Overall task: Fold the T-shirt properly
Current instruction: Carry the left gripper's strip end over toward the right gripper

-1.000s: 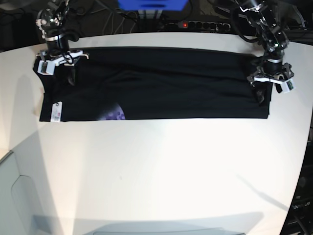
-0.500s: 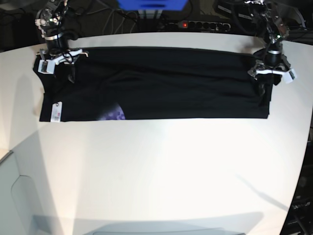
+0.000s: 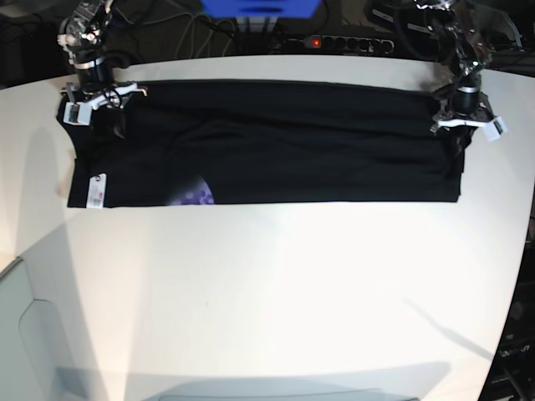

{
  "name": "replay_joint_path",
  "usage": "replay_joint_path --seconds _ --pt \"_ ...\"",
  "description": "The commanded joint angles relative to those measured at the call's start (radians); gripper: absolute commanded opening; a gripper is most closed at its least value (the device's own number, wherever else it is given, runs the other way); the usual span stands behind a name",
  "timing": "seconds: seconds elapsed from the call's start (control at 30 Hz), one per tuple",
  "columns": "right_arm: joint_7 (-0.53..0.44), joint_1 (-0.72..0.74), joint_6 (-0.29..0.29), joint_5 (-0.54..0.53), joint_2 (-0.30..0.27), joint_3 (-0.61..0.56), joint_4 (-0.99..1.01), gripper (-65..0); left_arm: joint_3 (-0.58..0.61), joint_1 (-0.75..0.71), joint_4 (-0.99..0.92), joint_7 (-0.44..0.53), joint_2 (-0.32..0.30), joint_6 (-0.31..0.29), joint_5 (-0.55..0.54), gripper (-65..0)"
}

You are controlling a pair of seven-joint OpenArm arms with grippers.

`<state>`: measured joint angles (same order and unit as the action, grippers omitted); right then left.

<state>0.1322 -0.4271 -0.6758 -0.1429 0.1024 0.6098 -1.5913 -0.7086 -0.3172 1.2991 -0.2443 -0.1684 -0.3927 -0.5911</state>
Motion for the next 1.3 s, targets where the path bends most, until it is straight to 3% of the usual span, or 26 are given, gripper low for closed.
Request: replay_joint_path --seconds 0.0,0.07,0.1,0.3,0.57,0.7,0.8,1.07,1.27 --pt "-0.021 -0.002 -0.022 -0.017 -0.003 0.002 -0.014 -32.3 -0.003 0.000 0.007 -0.008 -0.007 -0.001 0.000 -53.2" --pt "-0.022 -0.002 -0.022 -0.017 -0.003 0.002 -0.013 -32.3 -0.004 0.006 0.012 -0.008 -0.010 0.001 0.000 -64.3" --pt "-0.022 -0.002 -0.022 -0.017 -0.003 0.002 -0.005 -32.3 -0.004 0.014 0.015 -0.008 -0.012 0.001 0.000 -65.0" --pt "-0.024 0.018 -0.022 -0.017 -0.023 0.002 0.065 -32.3 -0.009 0.019 0.049 -0.008 -0.015 0.001 0.000 -65.0" --pt "-0.026 0.035 -0.022 -0.017 -0.045 0.002 0.108 -32.4 -0.009 -0.010 0.230 -0.008 0.000 0.001 0.000 -65.0" --pt "-0.026 0.037 -0.022 -0.017 -0.046 0.002 0.108 -32.4 0.000 -0.036 0.363 -0.008 0.056 0.001 0.009 -65.0" --pt "-0.026 0.038 -0.022 -0.017 -0.046 0.002 0.108 -32.4 0.079 -0.072 0.443 -0.008 0.086 0.001 0.026 -65.0" --pt "-0.026 0.038 -0.022 -0.017 -0.046 0.000 0.108 -32.4 0.376 -0.110 0.495 -0.002 0.148 0.001 0.207 -65.0" --pt "-0.026 0.038 -0.022 -0.017 -0.046 0.000 0.108 -32.4 0.625 -0.118 0.494 0.000 0.154 0.002 0.343 -65.0"
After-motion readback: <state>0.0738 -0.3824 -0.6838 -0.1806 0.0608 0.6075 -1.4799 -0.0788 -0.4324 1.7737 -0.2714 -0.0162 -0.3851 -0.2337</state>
